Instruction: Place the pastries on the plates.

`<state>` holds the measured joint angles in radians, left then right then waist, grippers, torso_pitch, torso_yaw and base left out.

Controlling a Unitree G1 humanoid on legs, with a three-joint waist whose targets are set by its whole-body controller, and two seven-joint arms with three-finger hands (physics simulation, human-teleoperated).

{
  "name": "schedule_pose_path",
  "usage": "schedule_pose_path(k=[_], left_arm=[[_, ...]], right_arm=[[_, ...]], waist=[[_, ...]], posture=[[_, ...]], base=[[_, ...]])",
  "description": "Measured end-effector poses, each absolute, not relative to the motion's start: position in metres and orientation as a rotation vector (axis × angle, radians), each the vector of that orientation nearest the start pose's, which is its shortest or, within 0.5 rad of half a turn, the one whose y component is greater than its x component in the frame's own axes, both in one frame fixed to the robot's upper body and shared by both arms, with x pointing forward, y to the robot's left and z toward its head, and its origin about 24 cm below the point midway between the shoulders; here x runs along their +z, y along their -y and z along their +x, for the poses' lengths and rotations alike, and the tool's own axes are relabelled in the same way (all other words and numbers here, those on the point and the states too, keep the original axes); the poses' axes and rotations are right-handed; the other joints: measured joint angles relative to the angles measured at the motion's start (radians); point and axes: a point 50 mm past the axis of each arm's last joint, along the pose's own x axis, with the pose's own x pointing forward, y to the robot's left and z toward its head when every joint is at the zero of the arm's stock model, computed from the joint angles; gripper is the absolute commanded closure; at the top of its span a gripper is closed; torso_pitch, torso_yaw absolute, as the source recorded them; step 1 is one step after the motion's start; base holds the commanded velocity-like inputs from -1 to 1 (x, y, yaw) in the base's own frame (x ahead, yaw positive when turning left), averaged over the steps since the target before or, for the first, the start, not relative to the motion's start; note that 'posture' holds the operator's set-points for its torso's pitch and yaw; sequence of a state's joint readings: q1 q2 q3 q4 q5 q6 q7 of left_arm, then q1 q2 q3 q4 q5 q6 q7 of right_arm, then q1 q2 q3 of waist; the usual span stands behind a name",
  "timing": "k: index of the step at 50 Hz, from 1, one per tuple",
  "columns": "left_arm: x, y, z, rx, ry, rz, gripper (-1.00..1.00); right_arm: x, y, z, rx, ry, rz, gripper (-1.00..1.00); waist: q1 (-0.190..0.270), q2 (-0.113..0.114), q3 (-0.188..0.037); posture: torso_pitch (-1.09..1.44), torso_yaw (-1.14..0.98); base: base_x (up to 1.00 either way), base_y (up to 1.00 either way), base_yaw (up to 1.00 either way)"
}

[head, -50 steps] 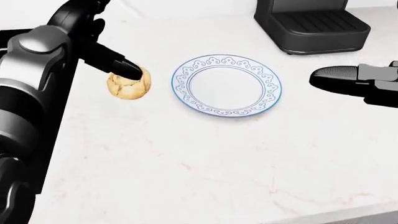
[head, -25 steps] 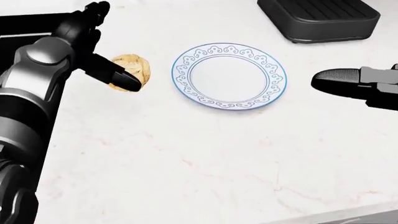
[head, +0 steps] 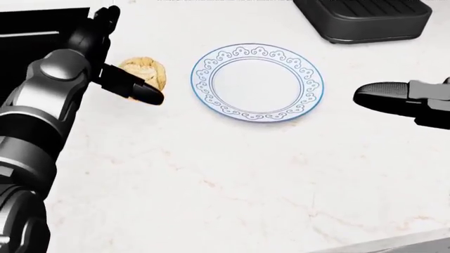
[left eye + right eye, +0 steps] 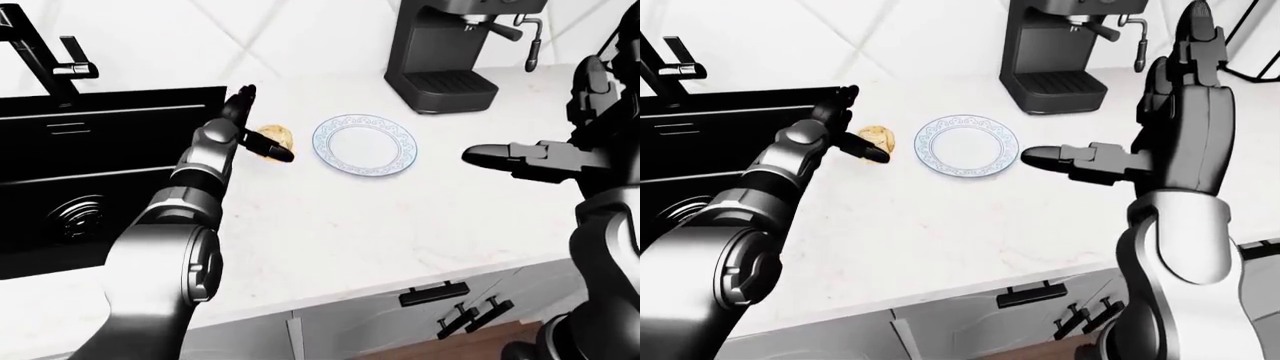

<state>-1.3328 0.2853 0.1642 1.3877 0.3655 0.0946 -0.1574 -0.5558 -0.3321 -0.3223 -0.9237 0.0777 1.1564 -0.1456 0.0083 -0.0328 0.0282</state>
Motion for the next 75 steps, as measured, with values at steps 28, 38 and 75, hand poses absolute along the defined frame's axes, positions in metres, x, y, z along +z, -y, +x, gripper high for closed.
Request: schedule_pose_path(k=[28,38,75], left_arm=[[0.175,-0.163,0.429,-0.121,-0.22,0.502,-0.84],[0.179,-0.162,0.43,-0.106,-0.194,0.519,-0.44],[0.191,-0.153,0.432,-0.126,-0.141,0.649,1.0]], right_arm=[[0.273,0.211,0.221,-0.34,0.38,-0.155,-1.0],[0.274,0.212,0.22,-0.344,0.381,-0.157,-1.0],[0.272,0.212,0.218,-0.341,0.385,-0.158,-1.0]], waist=[[0.001,-0.003,-0.002],[0.002,-0.002,-0.006],[0.001,-0.002,-0.004]], posture=[[0.0,0.0],[0.0,0.0],[0.0,0.0]], base=[[0.0,0.0,0.0],[0.0,0.0,0.0],[0.0,0.0,0.0]])
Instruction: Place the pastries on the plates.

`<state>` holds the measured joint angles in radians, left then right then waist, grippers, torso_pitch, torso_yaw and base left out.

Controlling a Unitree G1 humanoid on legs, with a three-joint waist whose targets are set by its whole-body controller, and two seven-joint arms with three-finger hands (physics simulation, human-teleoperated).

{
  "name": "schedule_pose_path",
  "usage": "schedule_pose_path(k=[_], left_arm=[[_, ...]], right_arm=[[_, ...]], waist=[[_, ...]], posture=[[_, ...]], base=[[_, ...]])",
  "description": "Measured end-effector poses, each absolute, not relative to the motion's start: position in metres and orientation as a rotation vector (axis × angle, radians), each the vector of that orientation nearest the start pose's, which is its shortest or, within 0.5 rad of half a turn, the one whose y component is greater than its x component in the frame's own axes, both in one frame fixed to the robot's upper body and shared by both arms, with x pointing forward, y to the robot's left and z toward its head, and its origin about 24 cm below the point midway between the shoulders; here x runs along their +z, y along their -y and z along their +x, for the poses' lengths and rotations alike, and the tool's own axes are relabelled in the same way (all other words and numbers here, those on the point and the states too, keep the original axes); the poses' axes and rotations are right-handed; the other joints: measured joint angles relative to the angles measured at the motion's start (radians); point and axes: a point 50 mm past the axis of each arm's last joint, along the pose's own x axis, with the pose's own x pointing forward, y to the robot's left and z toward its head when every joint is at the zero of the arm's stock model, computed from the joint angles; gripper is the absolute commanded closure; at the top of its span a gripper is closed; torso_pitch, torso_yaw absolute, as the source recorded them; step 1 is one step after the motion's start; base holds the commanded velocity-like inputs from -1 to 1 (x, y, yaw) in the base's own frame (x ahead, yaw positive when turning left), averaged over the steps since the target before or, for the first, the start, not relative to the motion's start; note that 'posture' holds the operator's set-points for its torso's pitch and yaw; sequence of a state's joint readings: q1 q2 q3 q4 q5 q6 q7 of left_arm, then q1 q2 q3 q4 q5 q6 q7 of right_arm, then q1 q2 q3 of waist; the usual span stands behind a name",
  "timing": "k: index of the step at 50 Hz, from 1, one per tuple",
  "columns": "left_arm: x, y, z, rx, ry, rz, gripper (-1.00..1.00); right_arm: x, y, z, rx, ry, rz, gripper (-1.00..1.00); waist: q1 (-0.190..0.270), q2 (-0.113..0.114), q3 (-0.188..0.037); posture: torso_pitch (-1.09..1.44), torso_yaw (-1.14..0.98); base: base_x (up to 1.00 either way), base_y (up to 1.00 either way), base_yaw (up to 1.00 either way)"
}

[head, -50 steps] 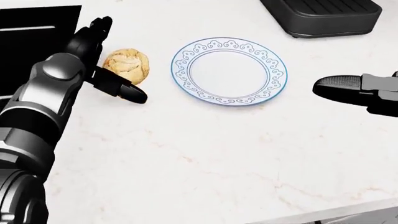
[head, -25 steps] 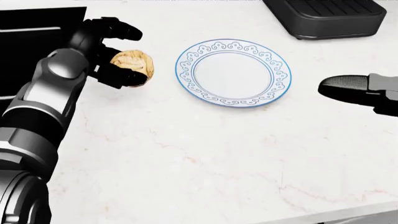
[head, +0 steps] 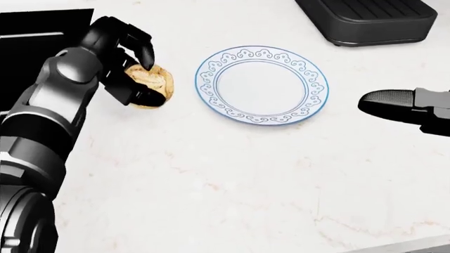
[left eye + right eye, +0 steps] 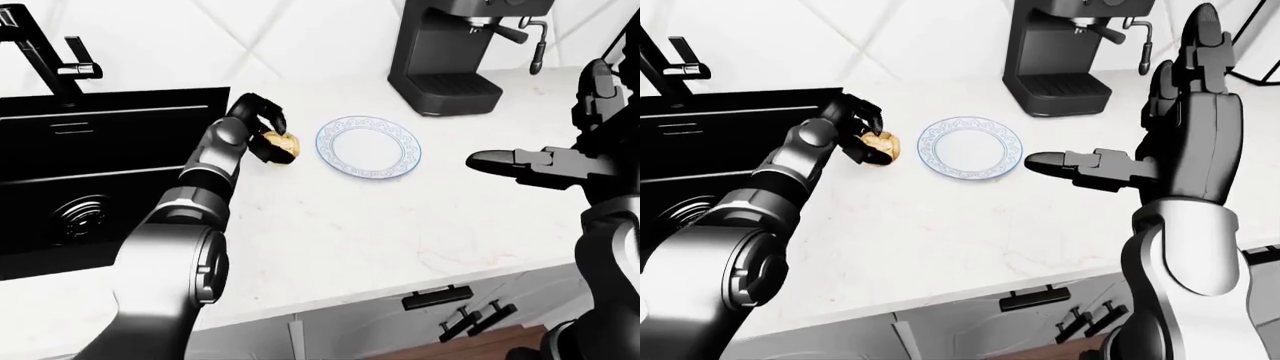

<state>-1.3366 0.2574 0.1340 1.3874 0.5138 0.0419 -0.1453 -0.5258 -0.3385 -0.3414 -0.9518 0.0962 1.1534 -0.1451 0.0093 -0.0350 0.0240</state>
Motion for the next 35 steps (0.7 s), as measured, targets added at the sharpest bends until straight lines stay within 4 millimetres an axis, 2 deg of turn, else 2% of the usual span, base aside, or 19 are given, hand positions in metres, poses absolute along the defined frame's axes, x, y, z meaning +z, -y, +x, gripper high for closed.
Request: schedule_pose_path(k=[11,20,27,31,35], left_arm=[[0.222,-0.155,0.435,-0.095,-0.076,0.6,1.0],[0.247,-0.15,0.436,-0.093,-0.028,0.593,1.0],[0.261,-0.142,0.436,-0.102,0.018,0.599,1.0],[0.267,-0.142,0.436,-0.092,0.025,0.595,1.0],[0.27,-0.142,0.436,-0.084,0.028,0.597,1.0]], right_arm=[[0.272,0.212,0.217,-0.342,0.385,-0.157,-1.0],[0.282,0.212,0.22,-0.338,0.408,-0.157,-1.0],[0.286,0.217,0.212,-0.353,0.423,-0.156,-1.0],[0.285,0.225,0.197,-0.387,0.436,-0.156,-1.0],[0.282,0.227,0.197,-0.398,0.425,-0.153,-1.0]], waist=[[-0.002,-0.001,0.007],[0.0,-0.001,0.011],[-0.002,-0.006,0.013],[-0.008,-0.011,0.016],[-0.019,-0.012,0.016]], posture=[[0.0,0.0],[0.0,0.0],[0.0,-0.03],[0.0,-0.05],[0.0,-0.07]], base=[[0.0,0.0,0.0],[0.0,0.0,0.0],[0.0,0.0,0.0],[0.0,0.0,0.0],[0.0,0.0,0.0]])
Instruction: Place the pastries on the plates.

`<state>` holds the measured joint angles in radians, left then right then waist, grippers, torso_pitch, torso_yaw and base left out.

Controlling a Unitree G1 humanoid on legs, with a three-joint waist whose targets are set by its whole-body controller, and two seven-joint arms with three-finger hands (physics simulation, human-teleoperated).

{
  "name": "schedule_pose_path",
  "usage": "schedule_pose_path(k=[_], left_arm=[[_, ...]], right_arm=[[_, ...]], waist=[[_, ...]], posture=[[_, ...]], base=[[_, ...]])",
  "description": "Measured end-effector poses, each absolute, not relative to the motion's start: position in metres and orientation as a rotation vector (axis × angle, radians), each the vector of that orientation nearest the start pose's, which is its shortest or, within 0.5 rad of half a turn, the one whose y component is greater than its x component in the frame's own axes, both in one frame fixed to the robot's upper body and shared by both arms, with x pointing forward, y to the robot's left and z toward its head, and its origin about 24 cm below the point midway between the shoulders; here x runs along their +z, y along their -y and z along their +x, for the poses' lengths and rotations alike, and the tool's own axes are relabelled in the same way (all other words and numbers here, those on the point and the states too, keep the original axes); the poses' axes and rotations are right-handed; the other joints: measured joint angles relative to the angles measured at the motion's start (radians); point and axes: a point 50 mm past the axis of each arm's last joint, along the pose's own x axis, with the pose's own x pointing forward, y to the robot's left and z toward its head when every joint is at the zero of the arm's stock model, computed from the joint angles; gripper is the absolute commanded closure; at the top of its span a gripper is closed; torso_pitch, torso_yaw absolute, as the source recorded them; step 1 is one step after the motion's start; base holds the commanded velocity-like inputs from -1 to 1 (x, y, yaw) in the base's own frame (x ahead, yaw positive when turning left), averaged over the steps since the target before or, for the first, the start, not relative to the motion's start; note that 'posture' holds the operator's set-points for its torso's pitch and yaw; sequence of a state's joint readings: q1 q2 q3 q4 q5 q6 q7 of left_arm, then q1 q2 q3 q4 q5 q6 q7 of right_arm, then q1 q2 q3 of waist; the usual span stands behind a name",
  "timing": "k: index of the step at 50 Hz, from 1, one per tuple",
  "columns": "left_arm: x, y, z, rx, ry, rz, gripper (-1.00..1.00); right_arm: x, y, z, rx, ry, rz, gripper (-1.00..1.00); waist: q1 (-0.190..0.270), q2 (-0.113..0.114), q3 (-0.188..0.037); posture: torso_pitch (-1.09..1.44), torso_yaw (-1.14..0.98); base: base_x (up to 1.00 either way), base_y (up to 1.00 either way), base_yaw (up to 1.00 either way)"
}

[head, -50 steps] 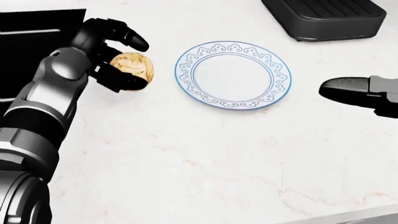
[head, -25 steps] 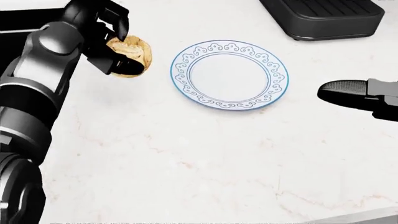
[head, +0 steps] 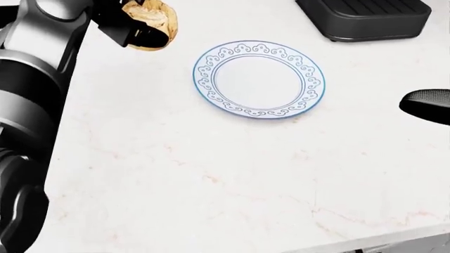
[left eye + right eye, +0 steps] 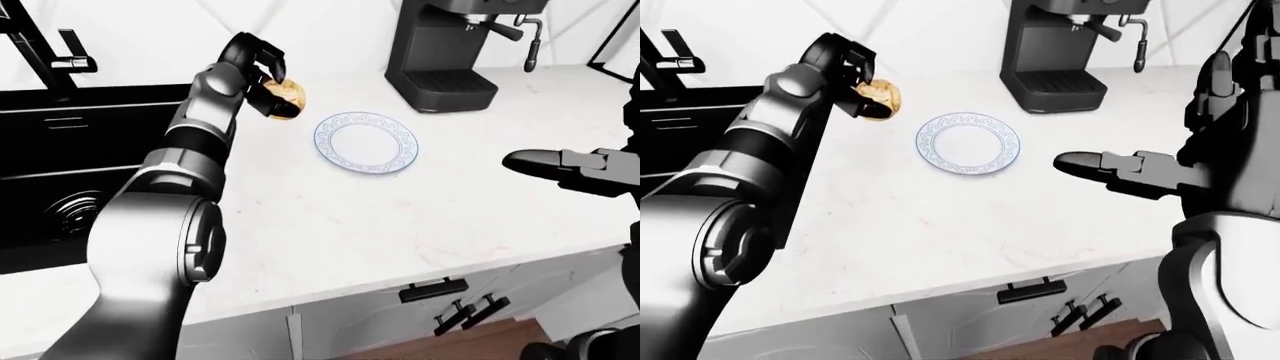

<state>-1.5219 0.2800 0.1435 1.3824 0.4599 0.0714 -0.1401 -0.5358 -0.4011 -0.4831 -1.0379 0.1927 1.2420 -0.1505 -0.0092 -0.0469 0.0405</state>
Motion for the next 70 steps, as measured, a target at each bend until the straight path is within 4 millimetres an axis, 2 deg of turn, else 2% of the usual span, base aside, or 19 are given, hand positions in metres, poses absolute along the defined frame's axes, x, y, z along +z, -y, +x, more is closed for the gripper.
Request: schedule_pose_path(k=[13,32,54,63,70], left_arm=[[0.264,-0.139,0.436,-0.09,0.022,0.598,1.0],[0.272,-0.136,0.436,-0.089,0.043,0.609,1.0],[0.271,-0.13,0.436,-0.124,0.048,0.606,1.0],[0.265,-0.125,0.435,-0.186,0.028,0.596,1.0],[0.26,-0.124,0.435,-0.221,-0.001,0.597,1.0]], right_arm=[[0.286,0.231,0.193,-0.401,0.433,-0.163,-1.0],[0.283,0.229,0.191,-0.39,0.427,-0.161,-1.0],[0.284,0.231,0.188,-0.394,0.425,-0.168,-1.0],[0.283,0.229,0.188,-0.389,0.424,-0.166,-1.0],[0.283,0.229,0.189,-0.388,0.424,-0.167,-1.0]], waist=[[-0.033,-0.006,-0.001],[-0.111,-0.012,-0.005],[-0.25,-0.031,-0.016],[-0.31,-0.041,-0.024],[-0.34,-0.046,-0.029]], posture=[[0.0,-0.13],[0.0,-0.23],[0.0,-0.34],[0.0,-0.37],[0.0,-0.37]], base=[[0.0,0.0,0.0],[0.0,0.0,0.0],[0.0,0.0,0.0],[0.0,0.0,0.0],[0.0,0.0,0.0]])
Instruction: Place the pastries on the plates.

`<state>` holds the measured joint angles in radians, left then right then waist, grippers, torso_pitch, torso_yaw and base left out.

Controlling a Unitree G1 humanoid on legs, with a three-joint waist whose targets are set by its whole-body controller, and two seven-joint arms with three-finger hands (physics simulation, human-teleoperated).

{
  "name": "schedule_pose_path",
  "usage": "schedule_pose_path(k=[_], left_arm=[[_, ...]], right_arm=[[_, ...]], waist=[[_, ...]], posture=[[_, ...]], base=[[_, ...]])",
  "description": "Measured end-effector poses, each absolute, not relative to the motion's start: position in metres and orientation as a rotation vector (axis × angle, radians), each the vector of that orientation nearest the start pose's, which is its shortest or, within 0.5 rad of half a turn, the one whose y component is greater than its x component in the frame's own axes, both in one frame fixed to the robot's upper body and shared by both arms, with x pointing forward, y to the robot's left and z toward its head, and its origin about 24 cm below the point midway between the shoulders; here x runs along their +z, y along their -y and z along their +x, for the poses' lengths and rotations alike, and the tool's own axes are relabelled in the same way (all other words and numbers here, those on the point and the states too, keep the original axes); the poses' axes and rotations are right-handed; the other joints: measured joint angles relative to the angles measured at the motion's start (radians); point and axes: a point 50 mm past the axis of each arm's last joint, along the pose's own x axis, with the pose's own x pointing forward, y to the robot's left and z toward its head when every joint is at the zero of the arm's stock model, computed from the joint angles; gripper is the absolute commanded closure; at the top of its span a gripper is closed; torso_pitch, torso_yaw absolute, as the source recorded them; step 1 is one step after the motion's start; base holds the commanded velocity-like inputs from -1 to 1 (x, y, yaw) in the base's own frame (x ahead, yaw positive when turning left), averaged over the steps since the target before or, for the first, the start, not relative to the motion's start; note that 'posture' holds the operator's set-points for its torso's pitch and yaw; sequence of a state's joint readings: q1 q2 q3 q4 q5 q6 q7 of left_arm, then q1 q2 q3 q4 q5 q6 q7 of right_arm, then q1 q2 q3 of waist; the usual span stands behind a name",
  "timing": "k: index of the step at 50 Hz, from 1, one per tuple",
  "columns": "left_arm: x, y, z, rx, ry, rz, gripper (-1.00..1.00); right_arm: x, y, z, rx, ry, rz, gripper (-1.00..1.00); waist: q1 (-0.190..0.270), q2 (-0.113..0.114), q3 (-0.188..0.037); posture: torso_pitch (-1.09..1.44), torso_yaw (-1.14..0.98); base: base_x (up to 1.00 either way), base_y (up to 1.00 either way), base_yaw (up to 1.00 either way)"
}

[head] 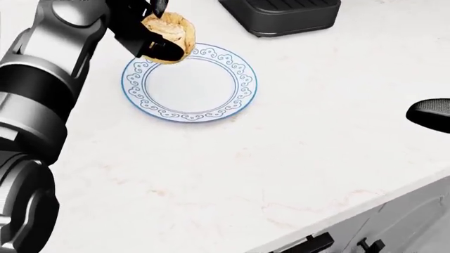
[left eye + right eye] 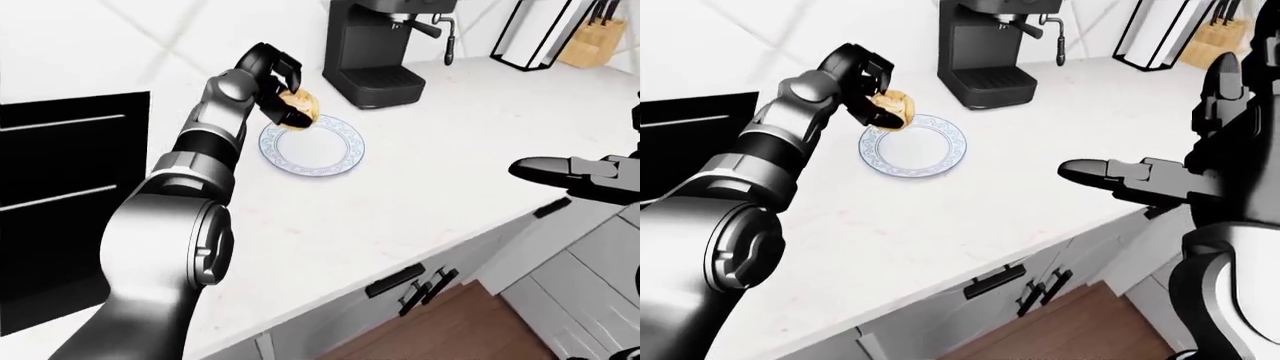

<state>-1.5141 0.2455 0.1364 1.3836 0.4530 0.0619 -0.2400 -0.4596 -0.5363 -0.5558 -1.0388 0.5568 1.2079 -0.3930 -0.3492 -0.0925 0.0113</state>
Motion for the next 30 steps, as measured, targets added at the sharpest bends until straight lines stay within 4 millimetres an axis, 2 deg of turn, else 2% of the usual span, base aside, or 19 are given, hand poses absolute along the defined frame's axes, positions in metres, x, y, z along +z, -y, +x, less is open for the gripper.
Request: schedule_pose_path(k=[9,27,30], left_arm=[[0.25,-0.127,0.435,-0.223,-0.029,0.611,1.0],[0.23,-0.122,0.435,-0.237,-0.068,0.605,1.0],[0.229,-0.123,0.435,-0.227,-0.065,0.611,0.83]], right_arm=[[0.283,0.229,0.189,-0.391,0.422,-0.171,-1.0],[0.283,0.231,0.188,-0.4,0.421,-0.176,-1.0],[0.283,0.231,0.188,-0.4,0.42,-0.175,-1.0]], waist=[[-0.018,-0.002,-0.011],[-0.034,-0.002,-0.018],[-0.036,-0.002,-0.019]], posture=[[0.0,-0.37],[0.0,-0.37],[0.0,-0.37]], base=[[0.0,0.0,0.0],[0.0,0.0,0.0],[0.0,0.0,0.0]])
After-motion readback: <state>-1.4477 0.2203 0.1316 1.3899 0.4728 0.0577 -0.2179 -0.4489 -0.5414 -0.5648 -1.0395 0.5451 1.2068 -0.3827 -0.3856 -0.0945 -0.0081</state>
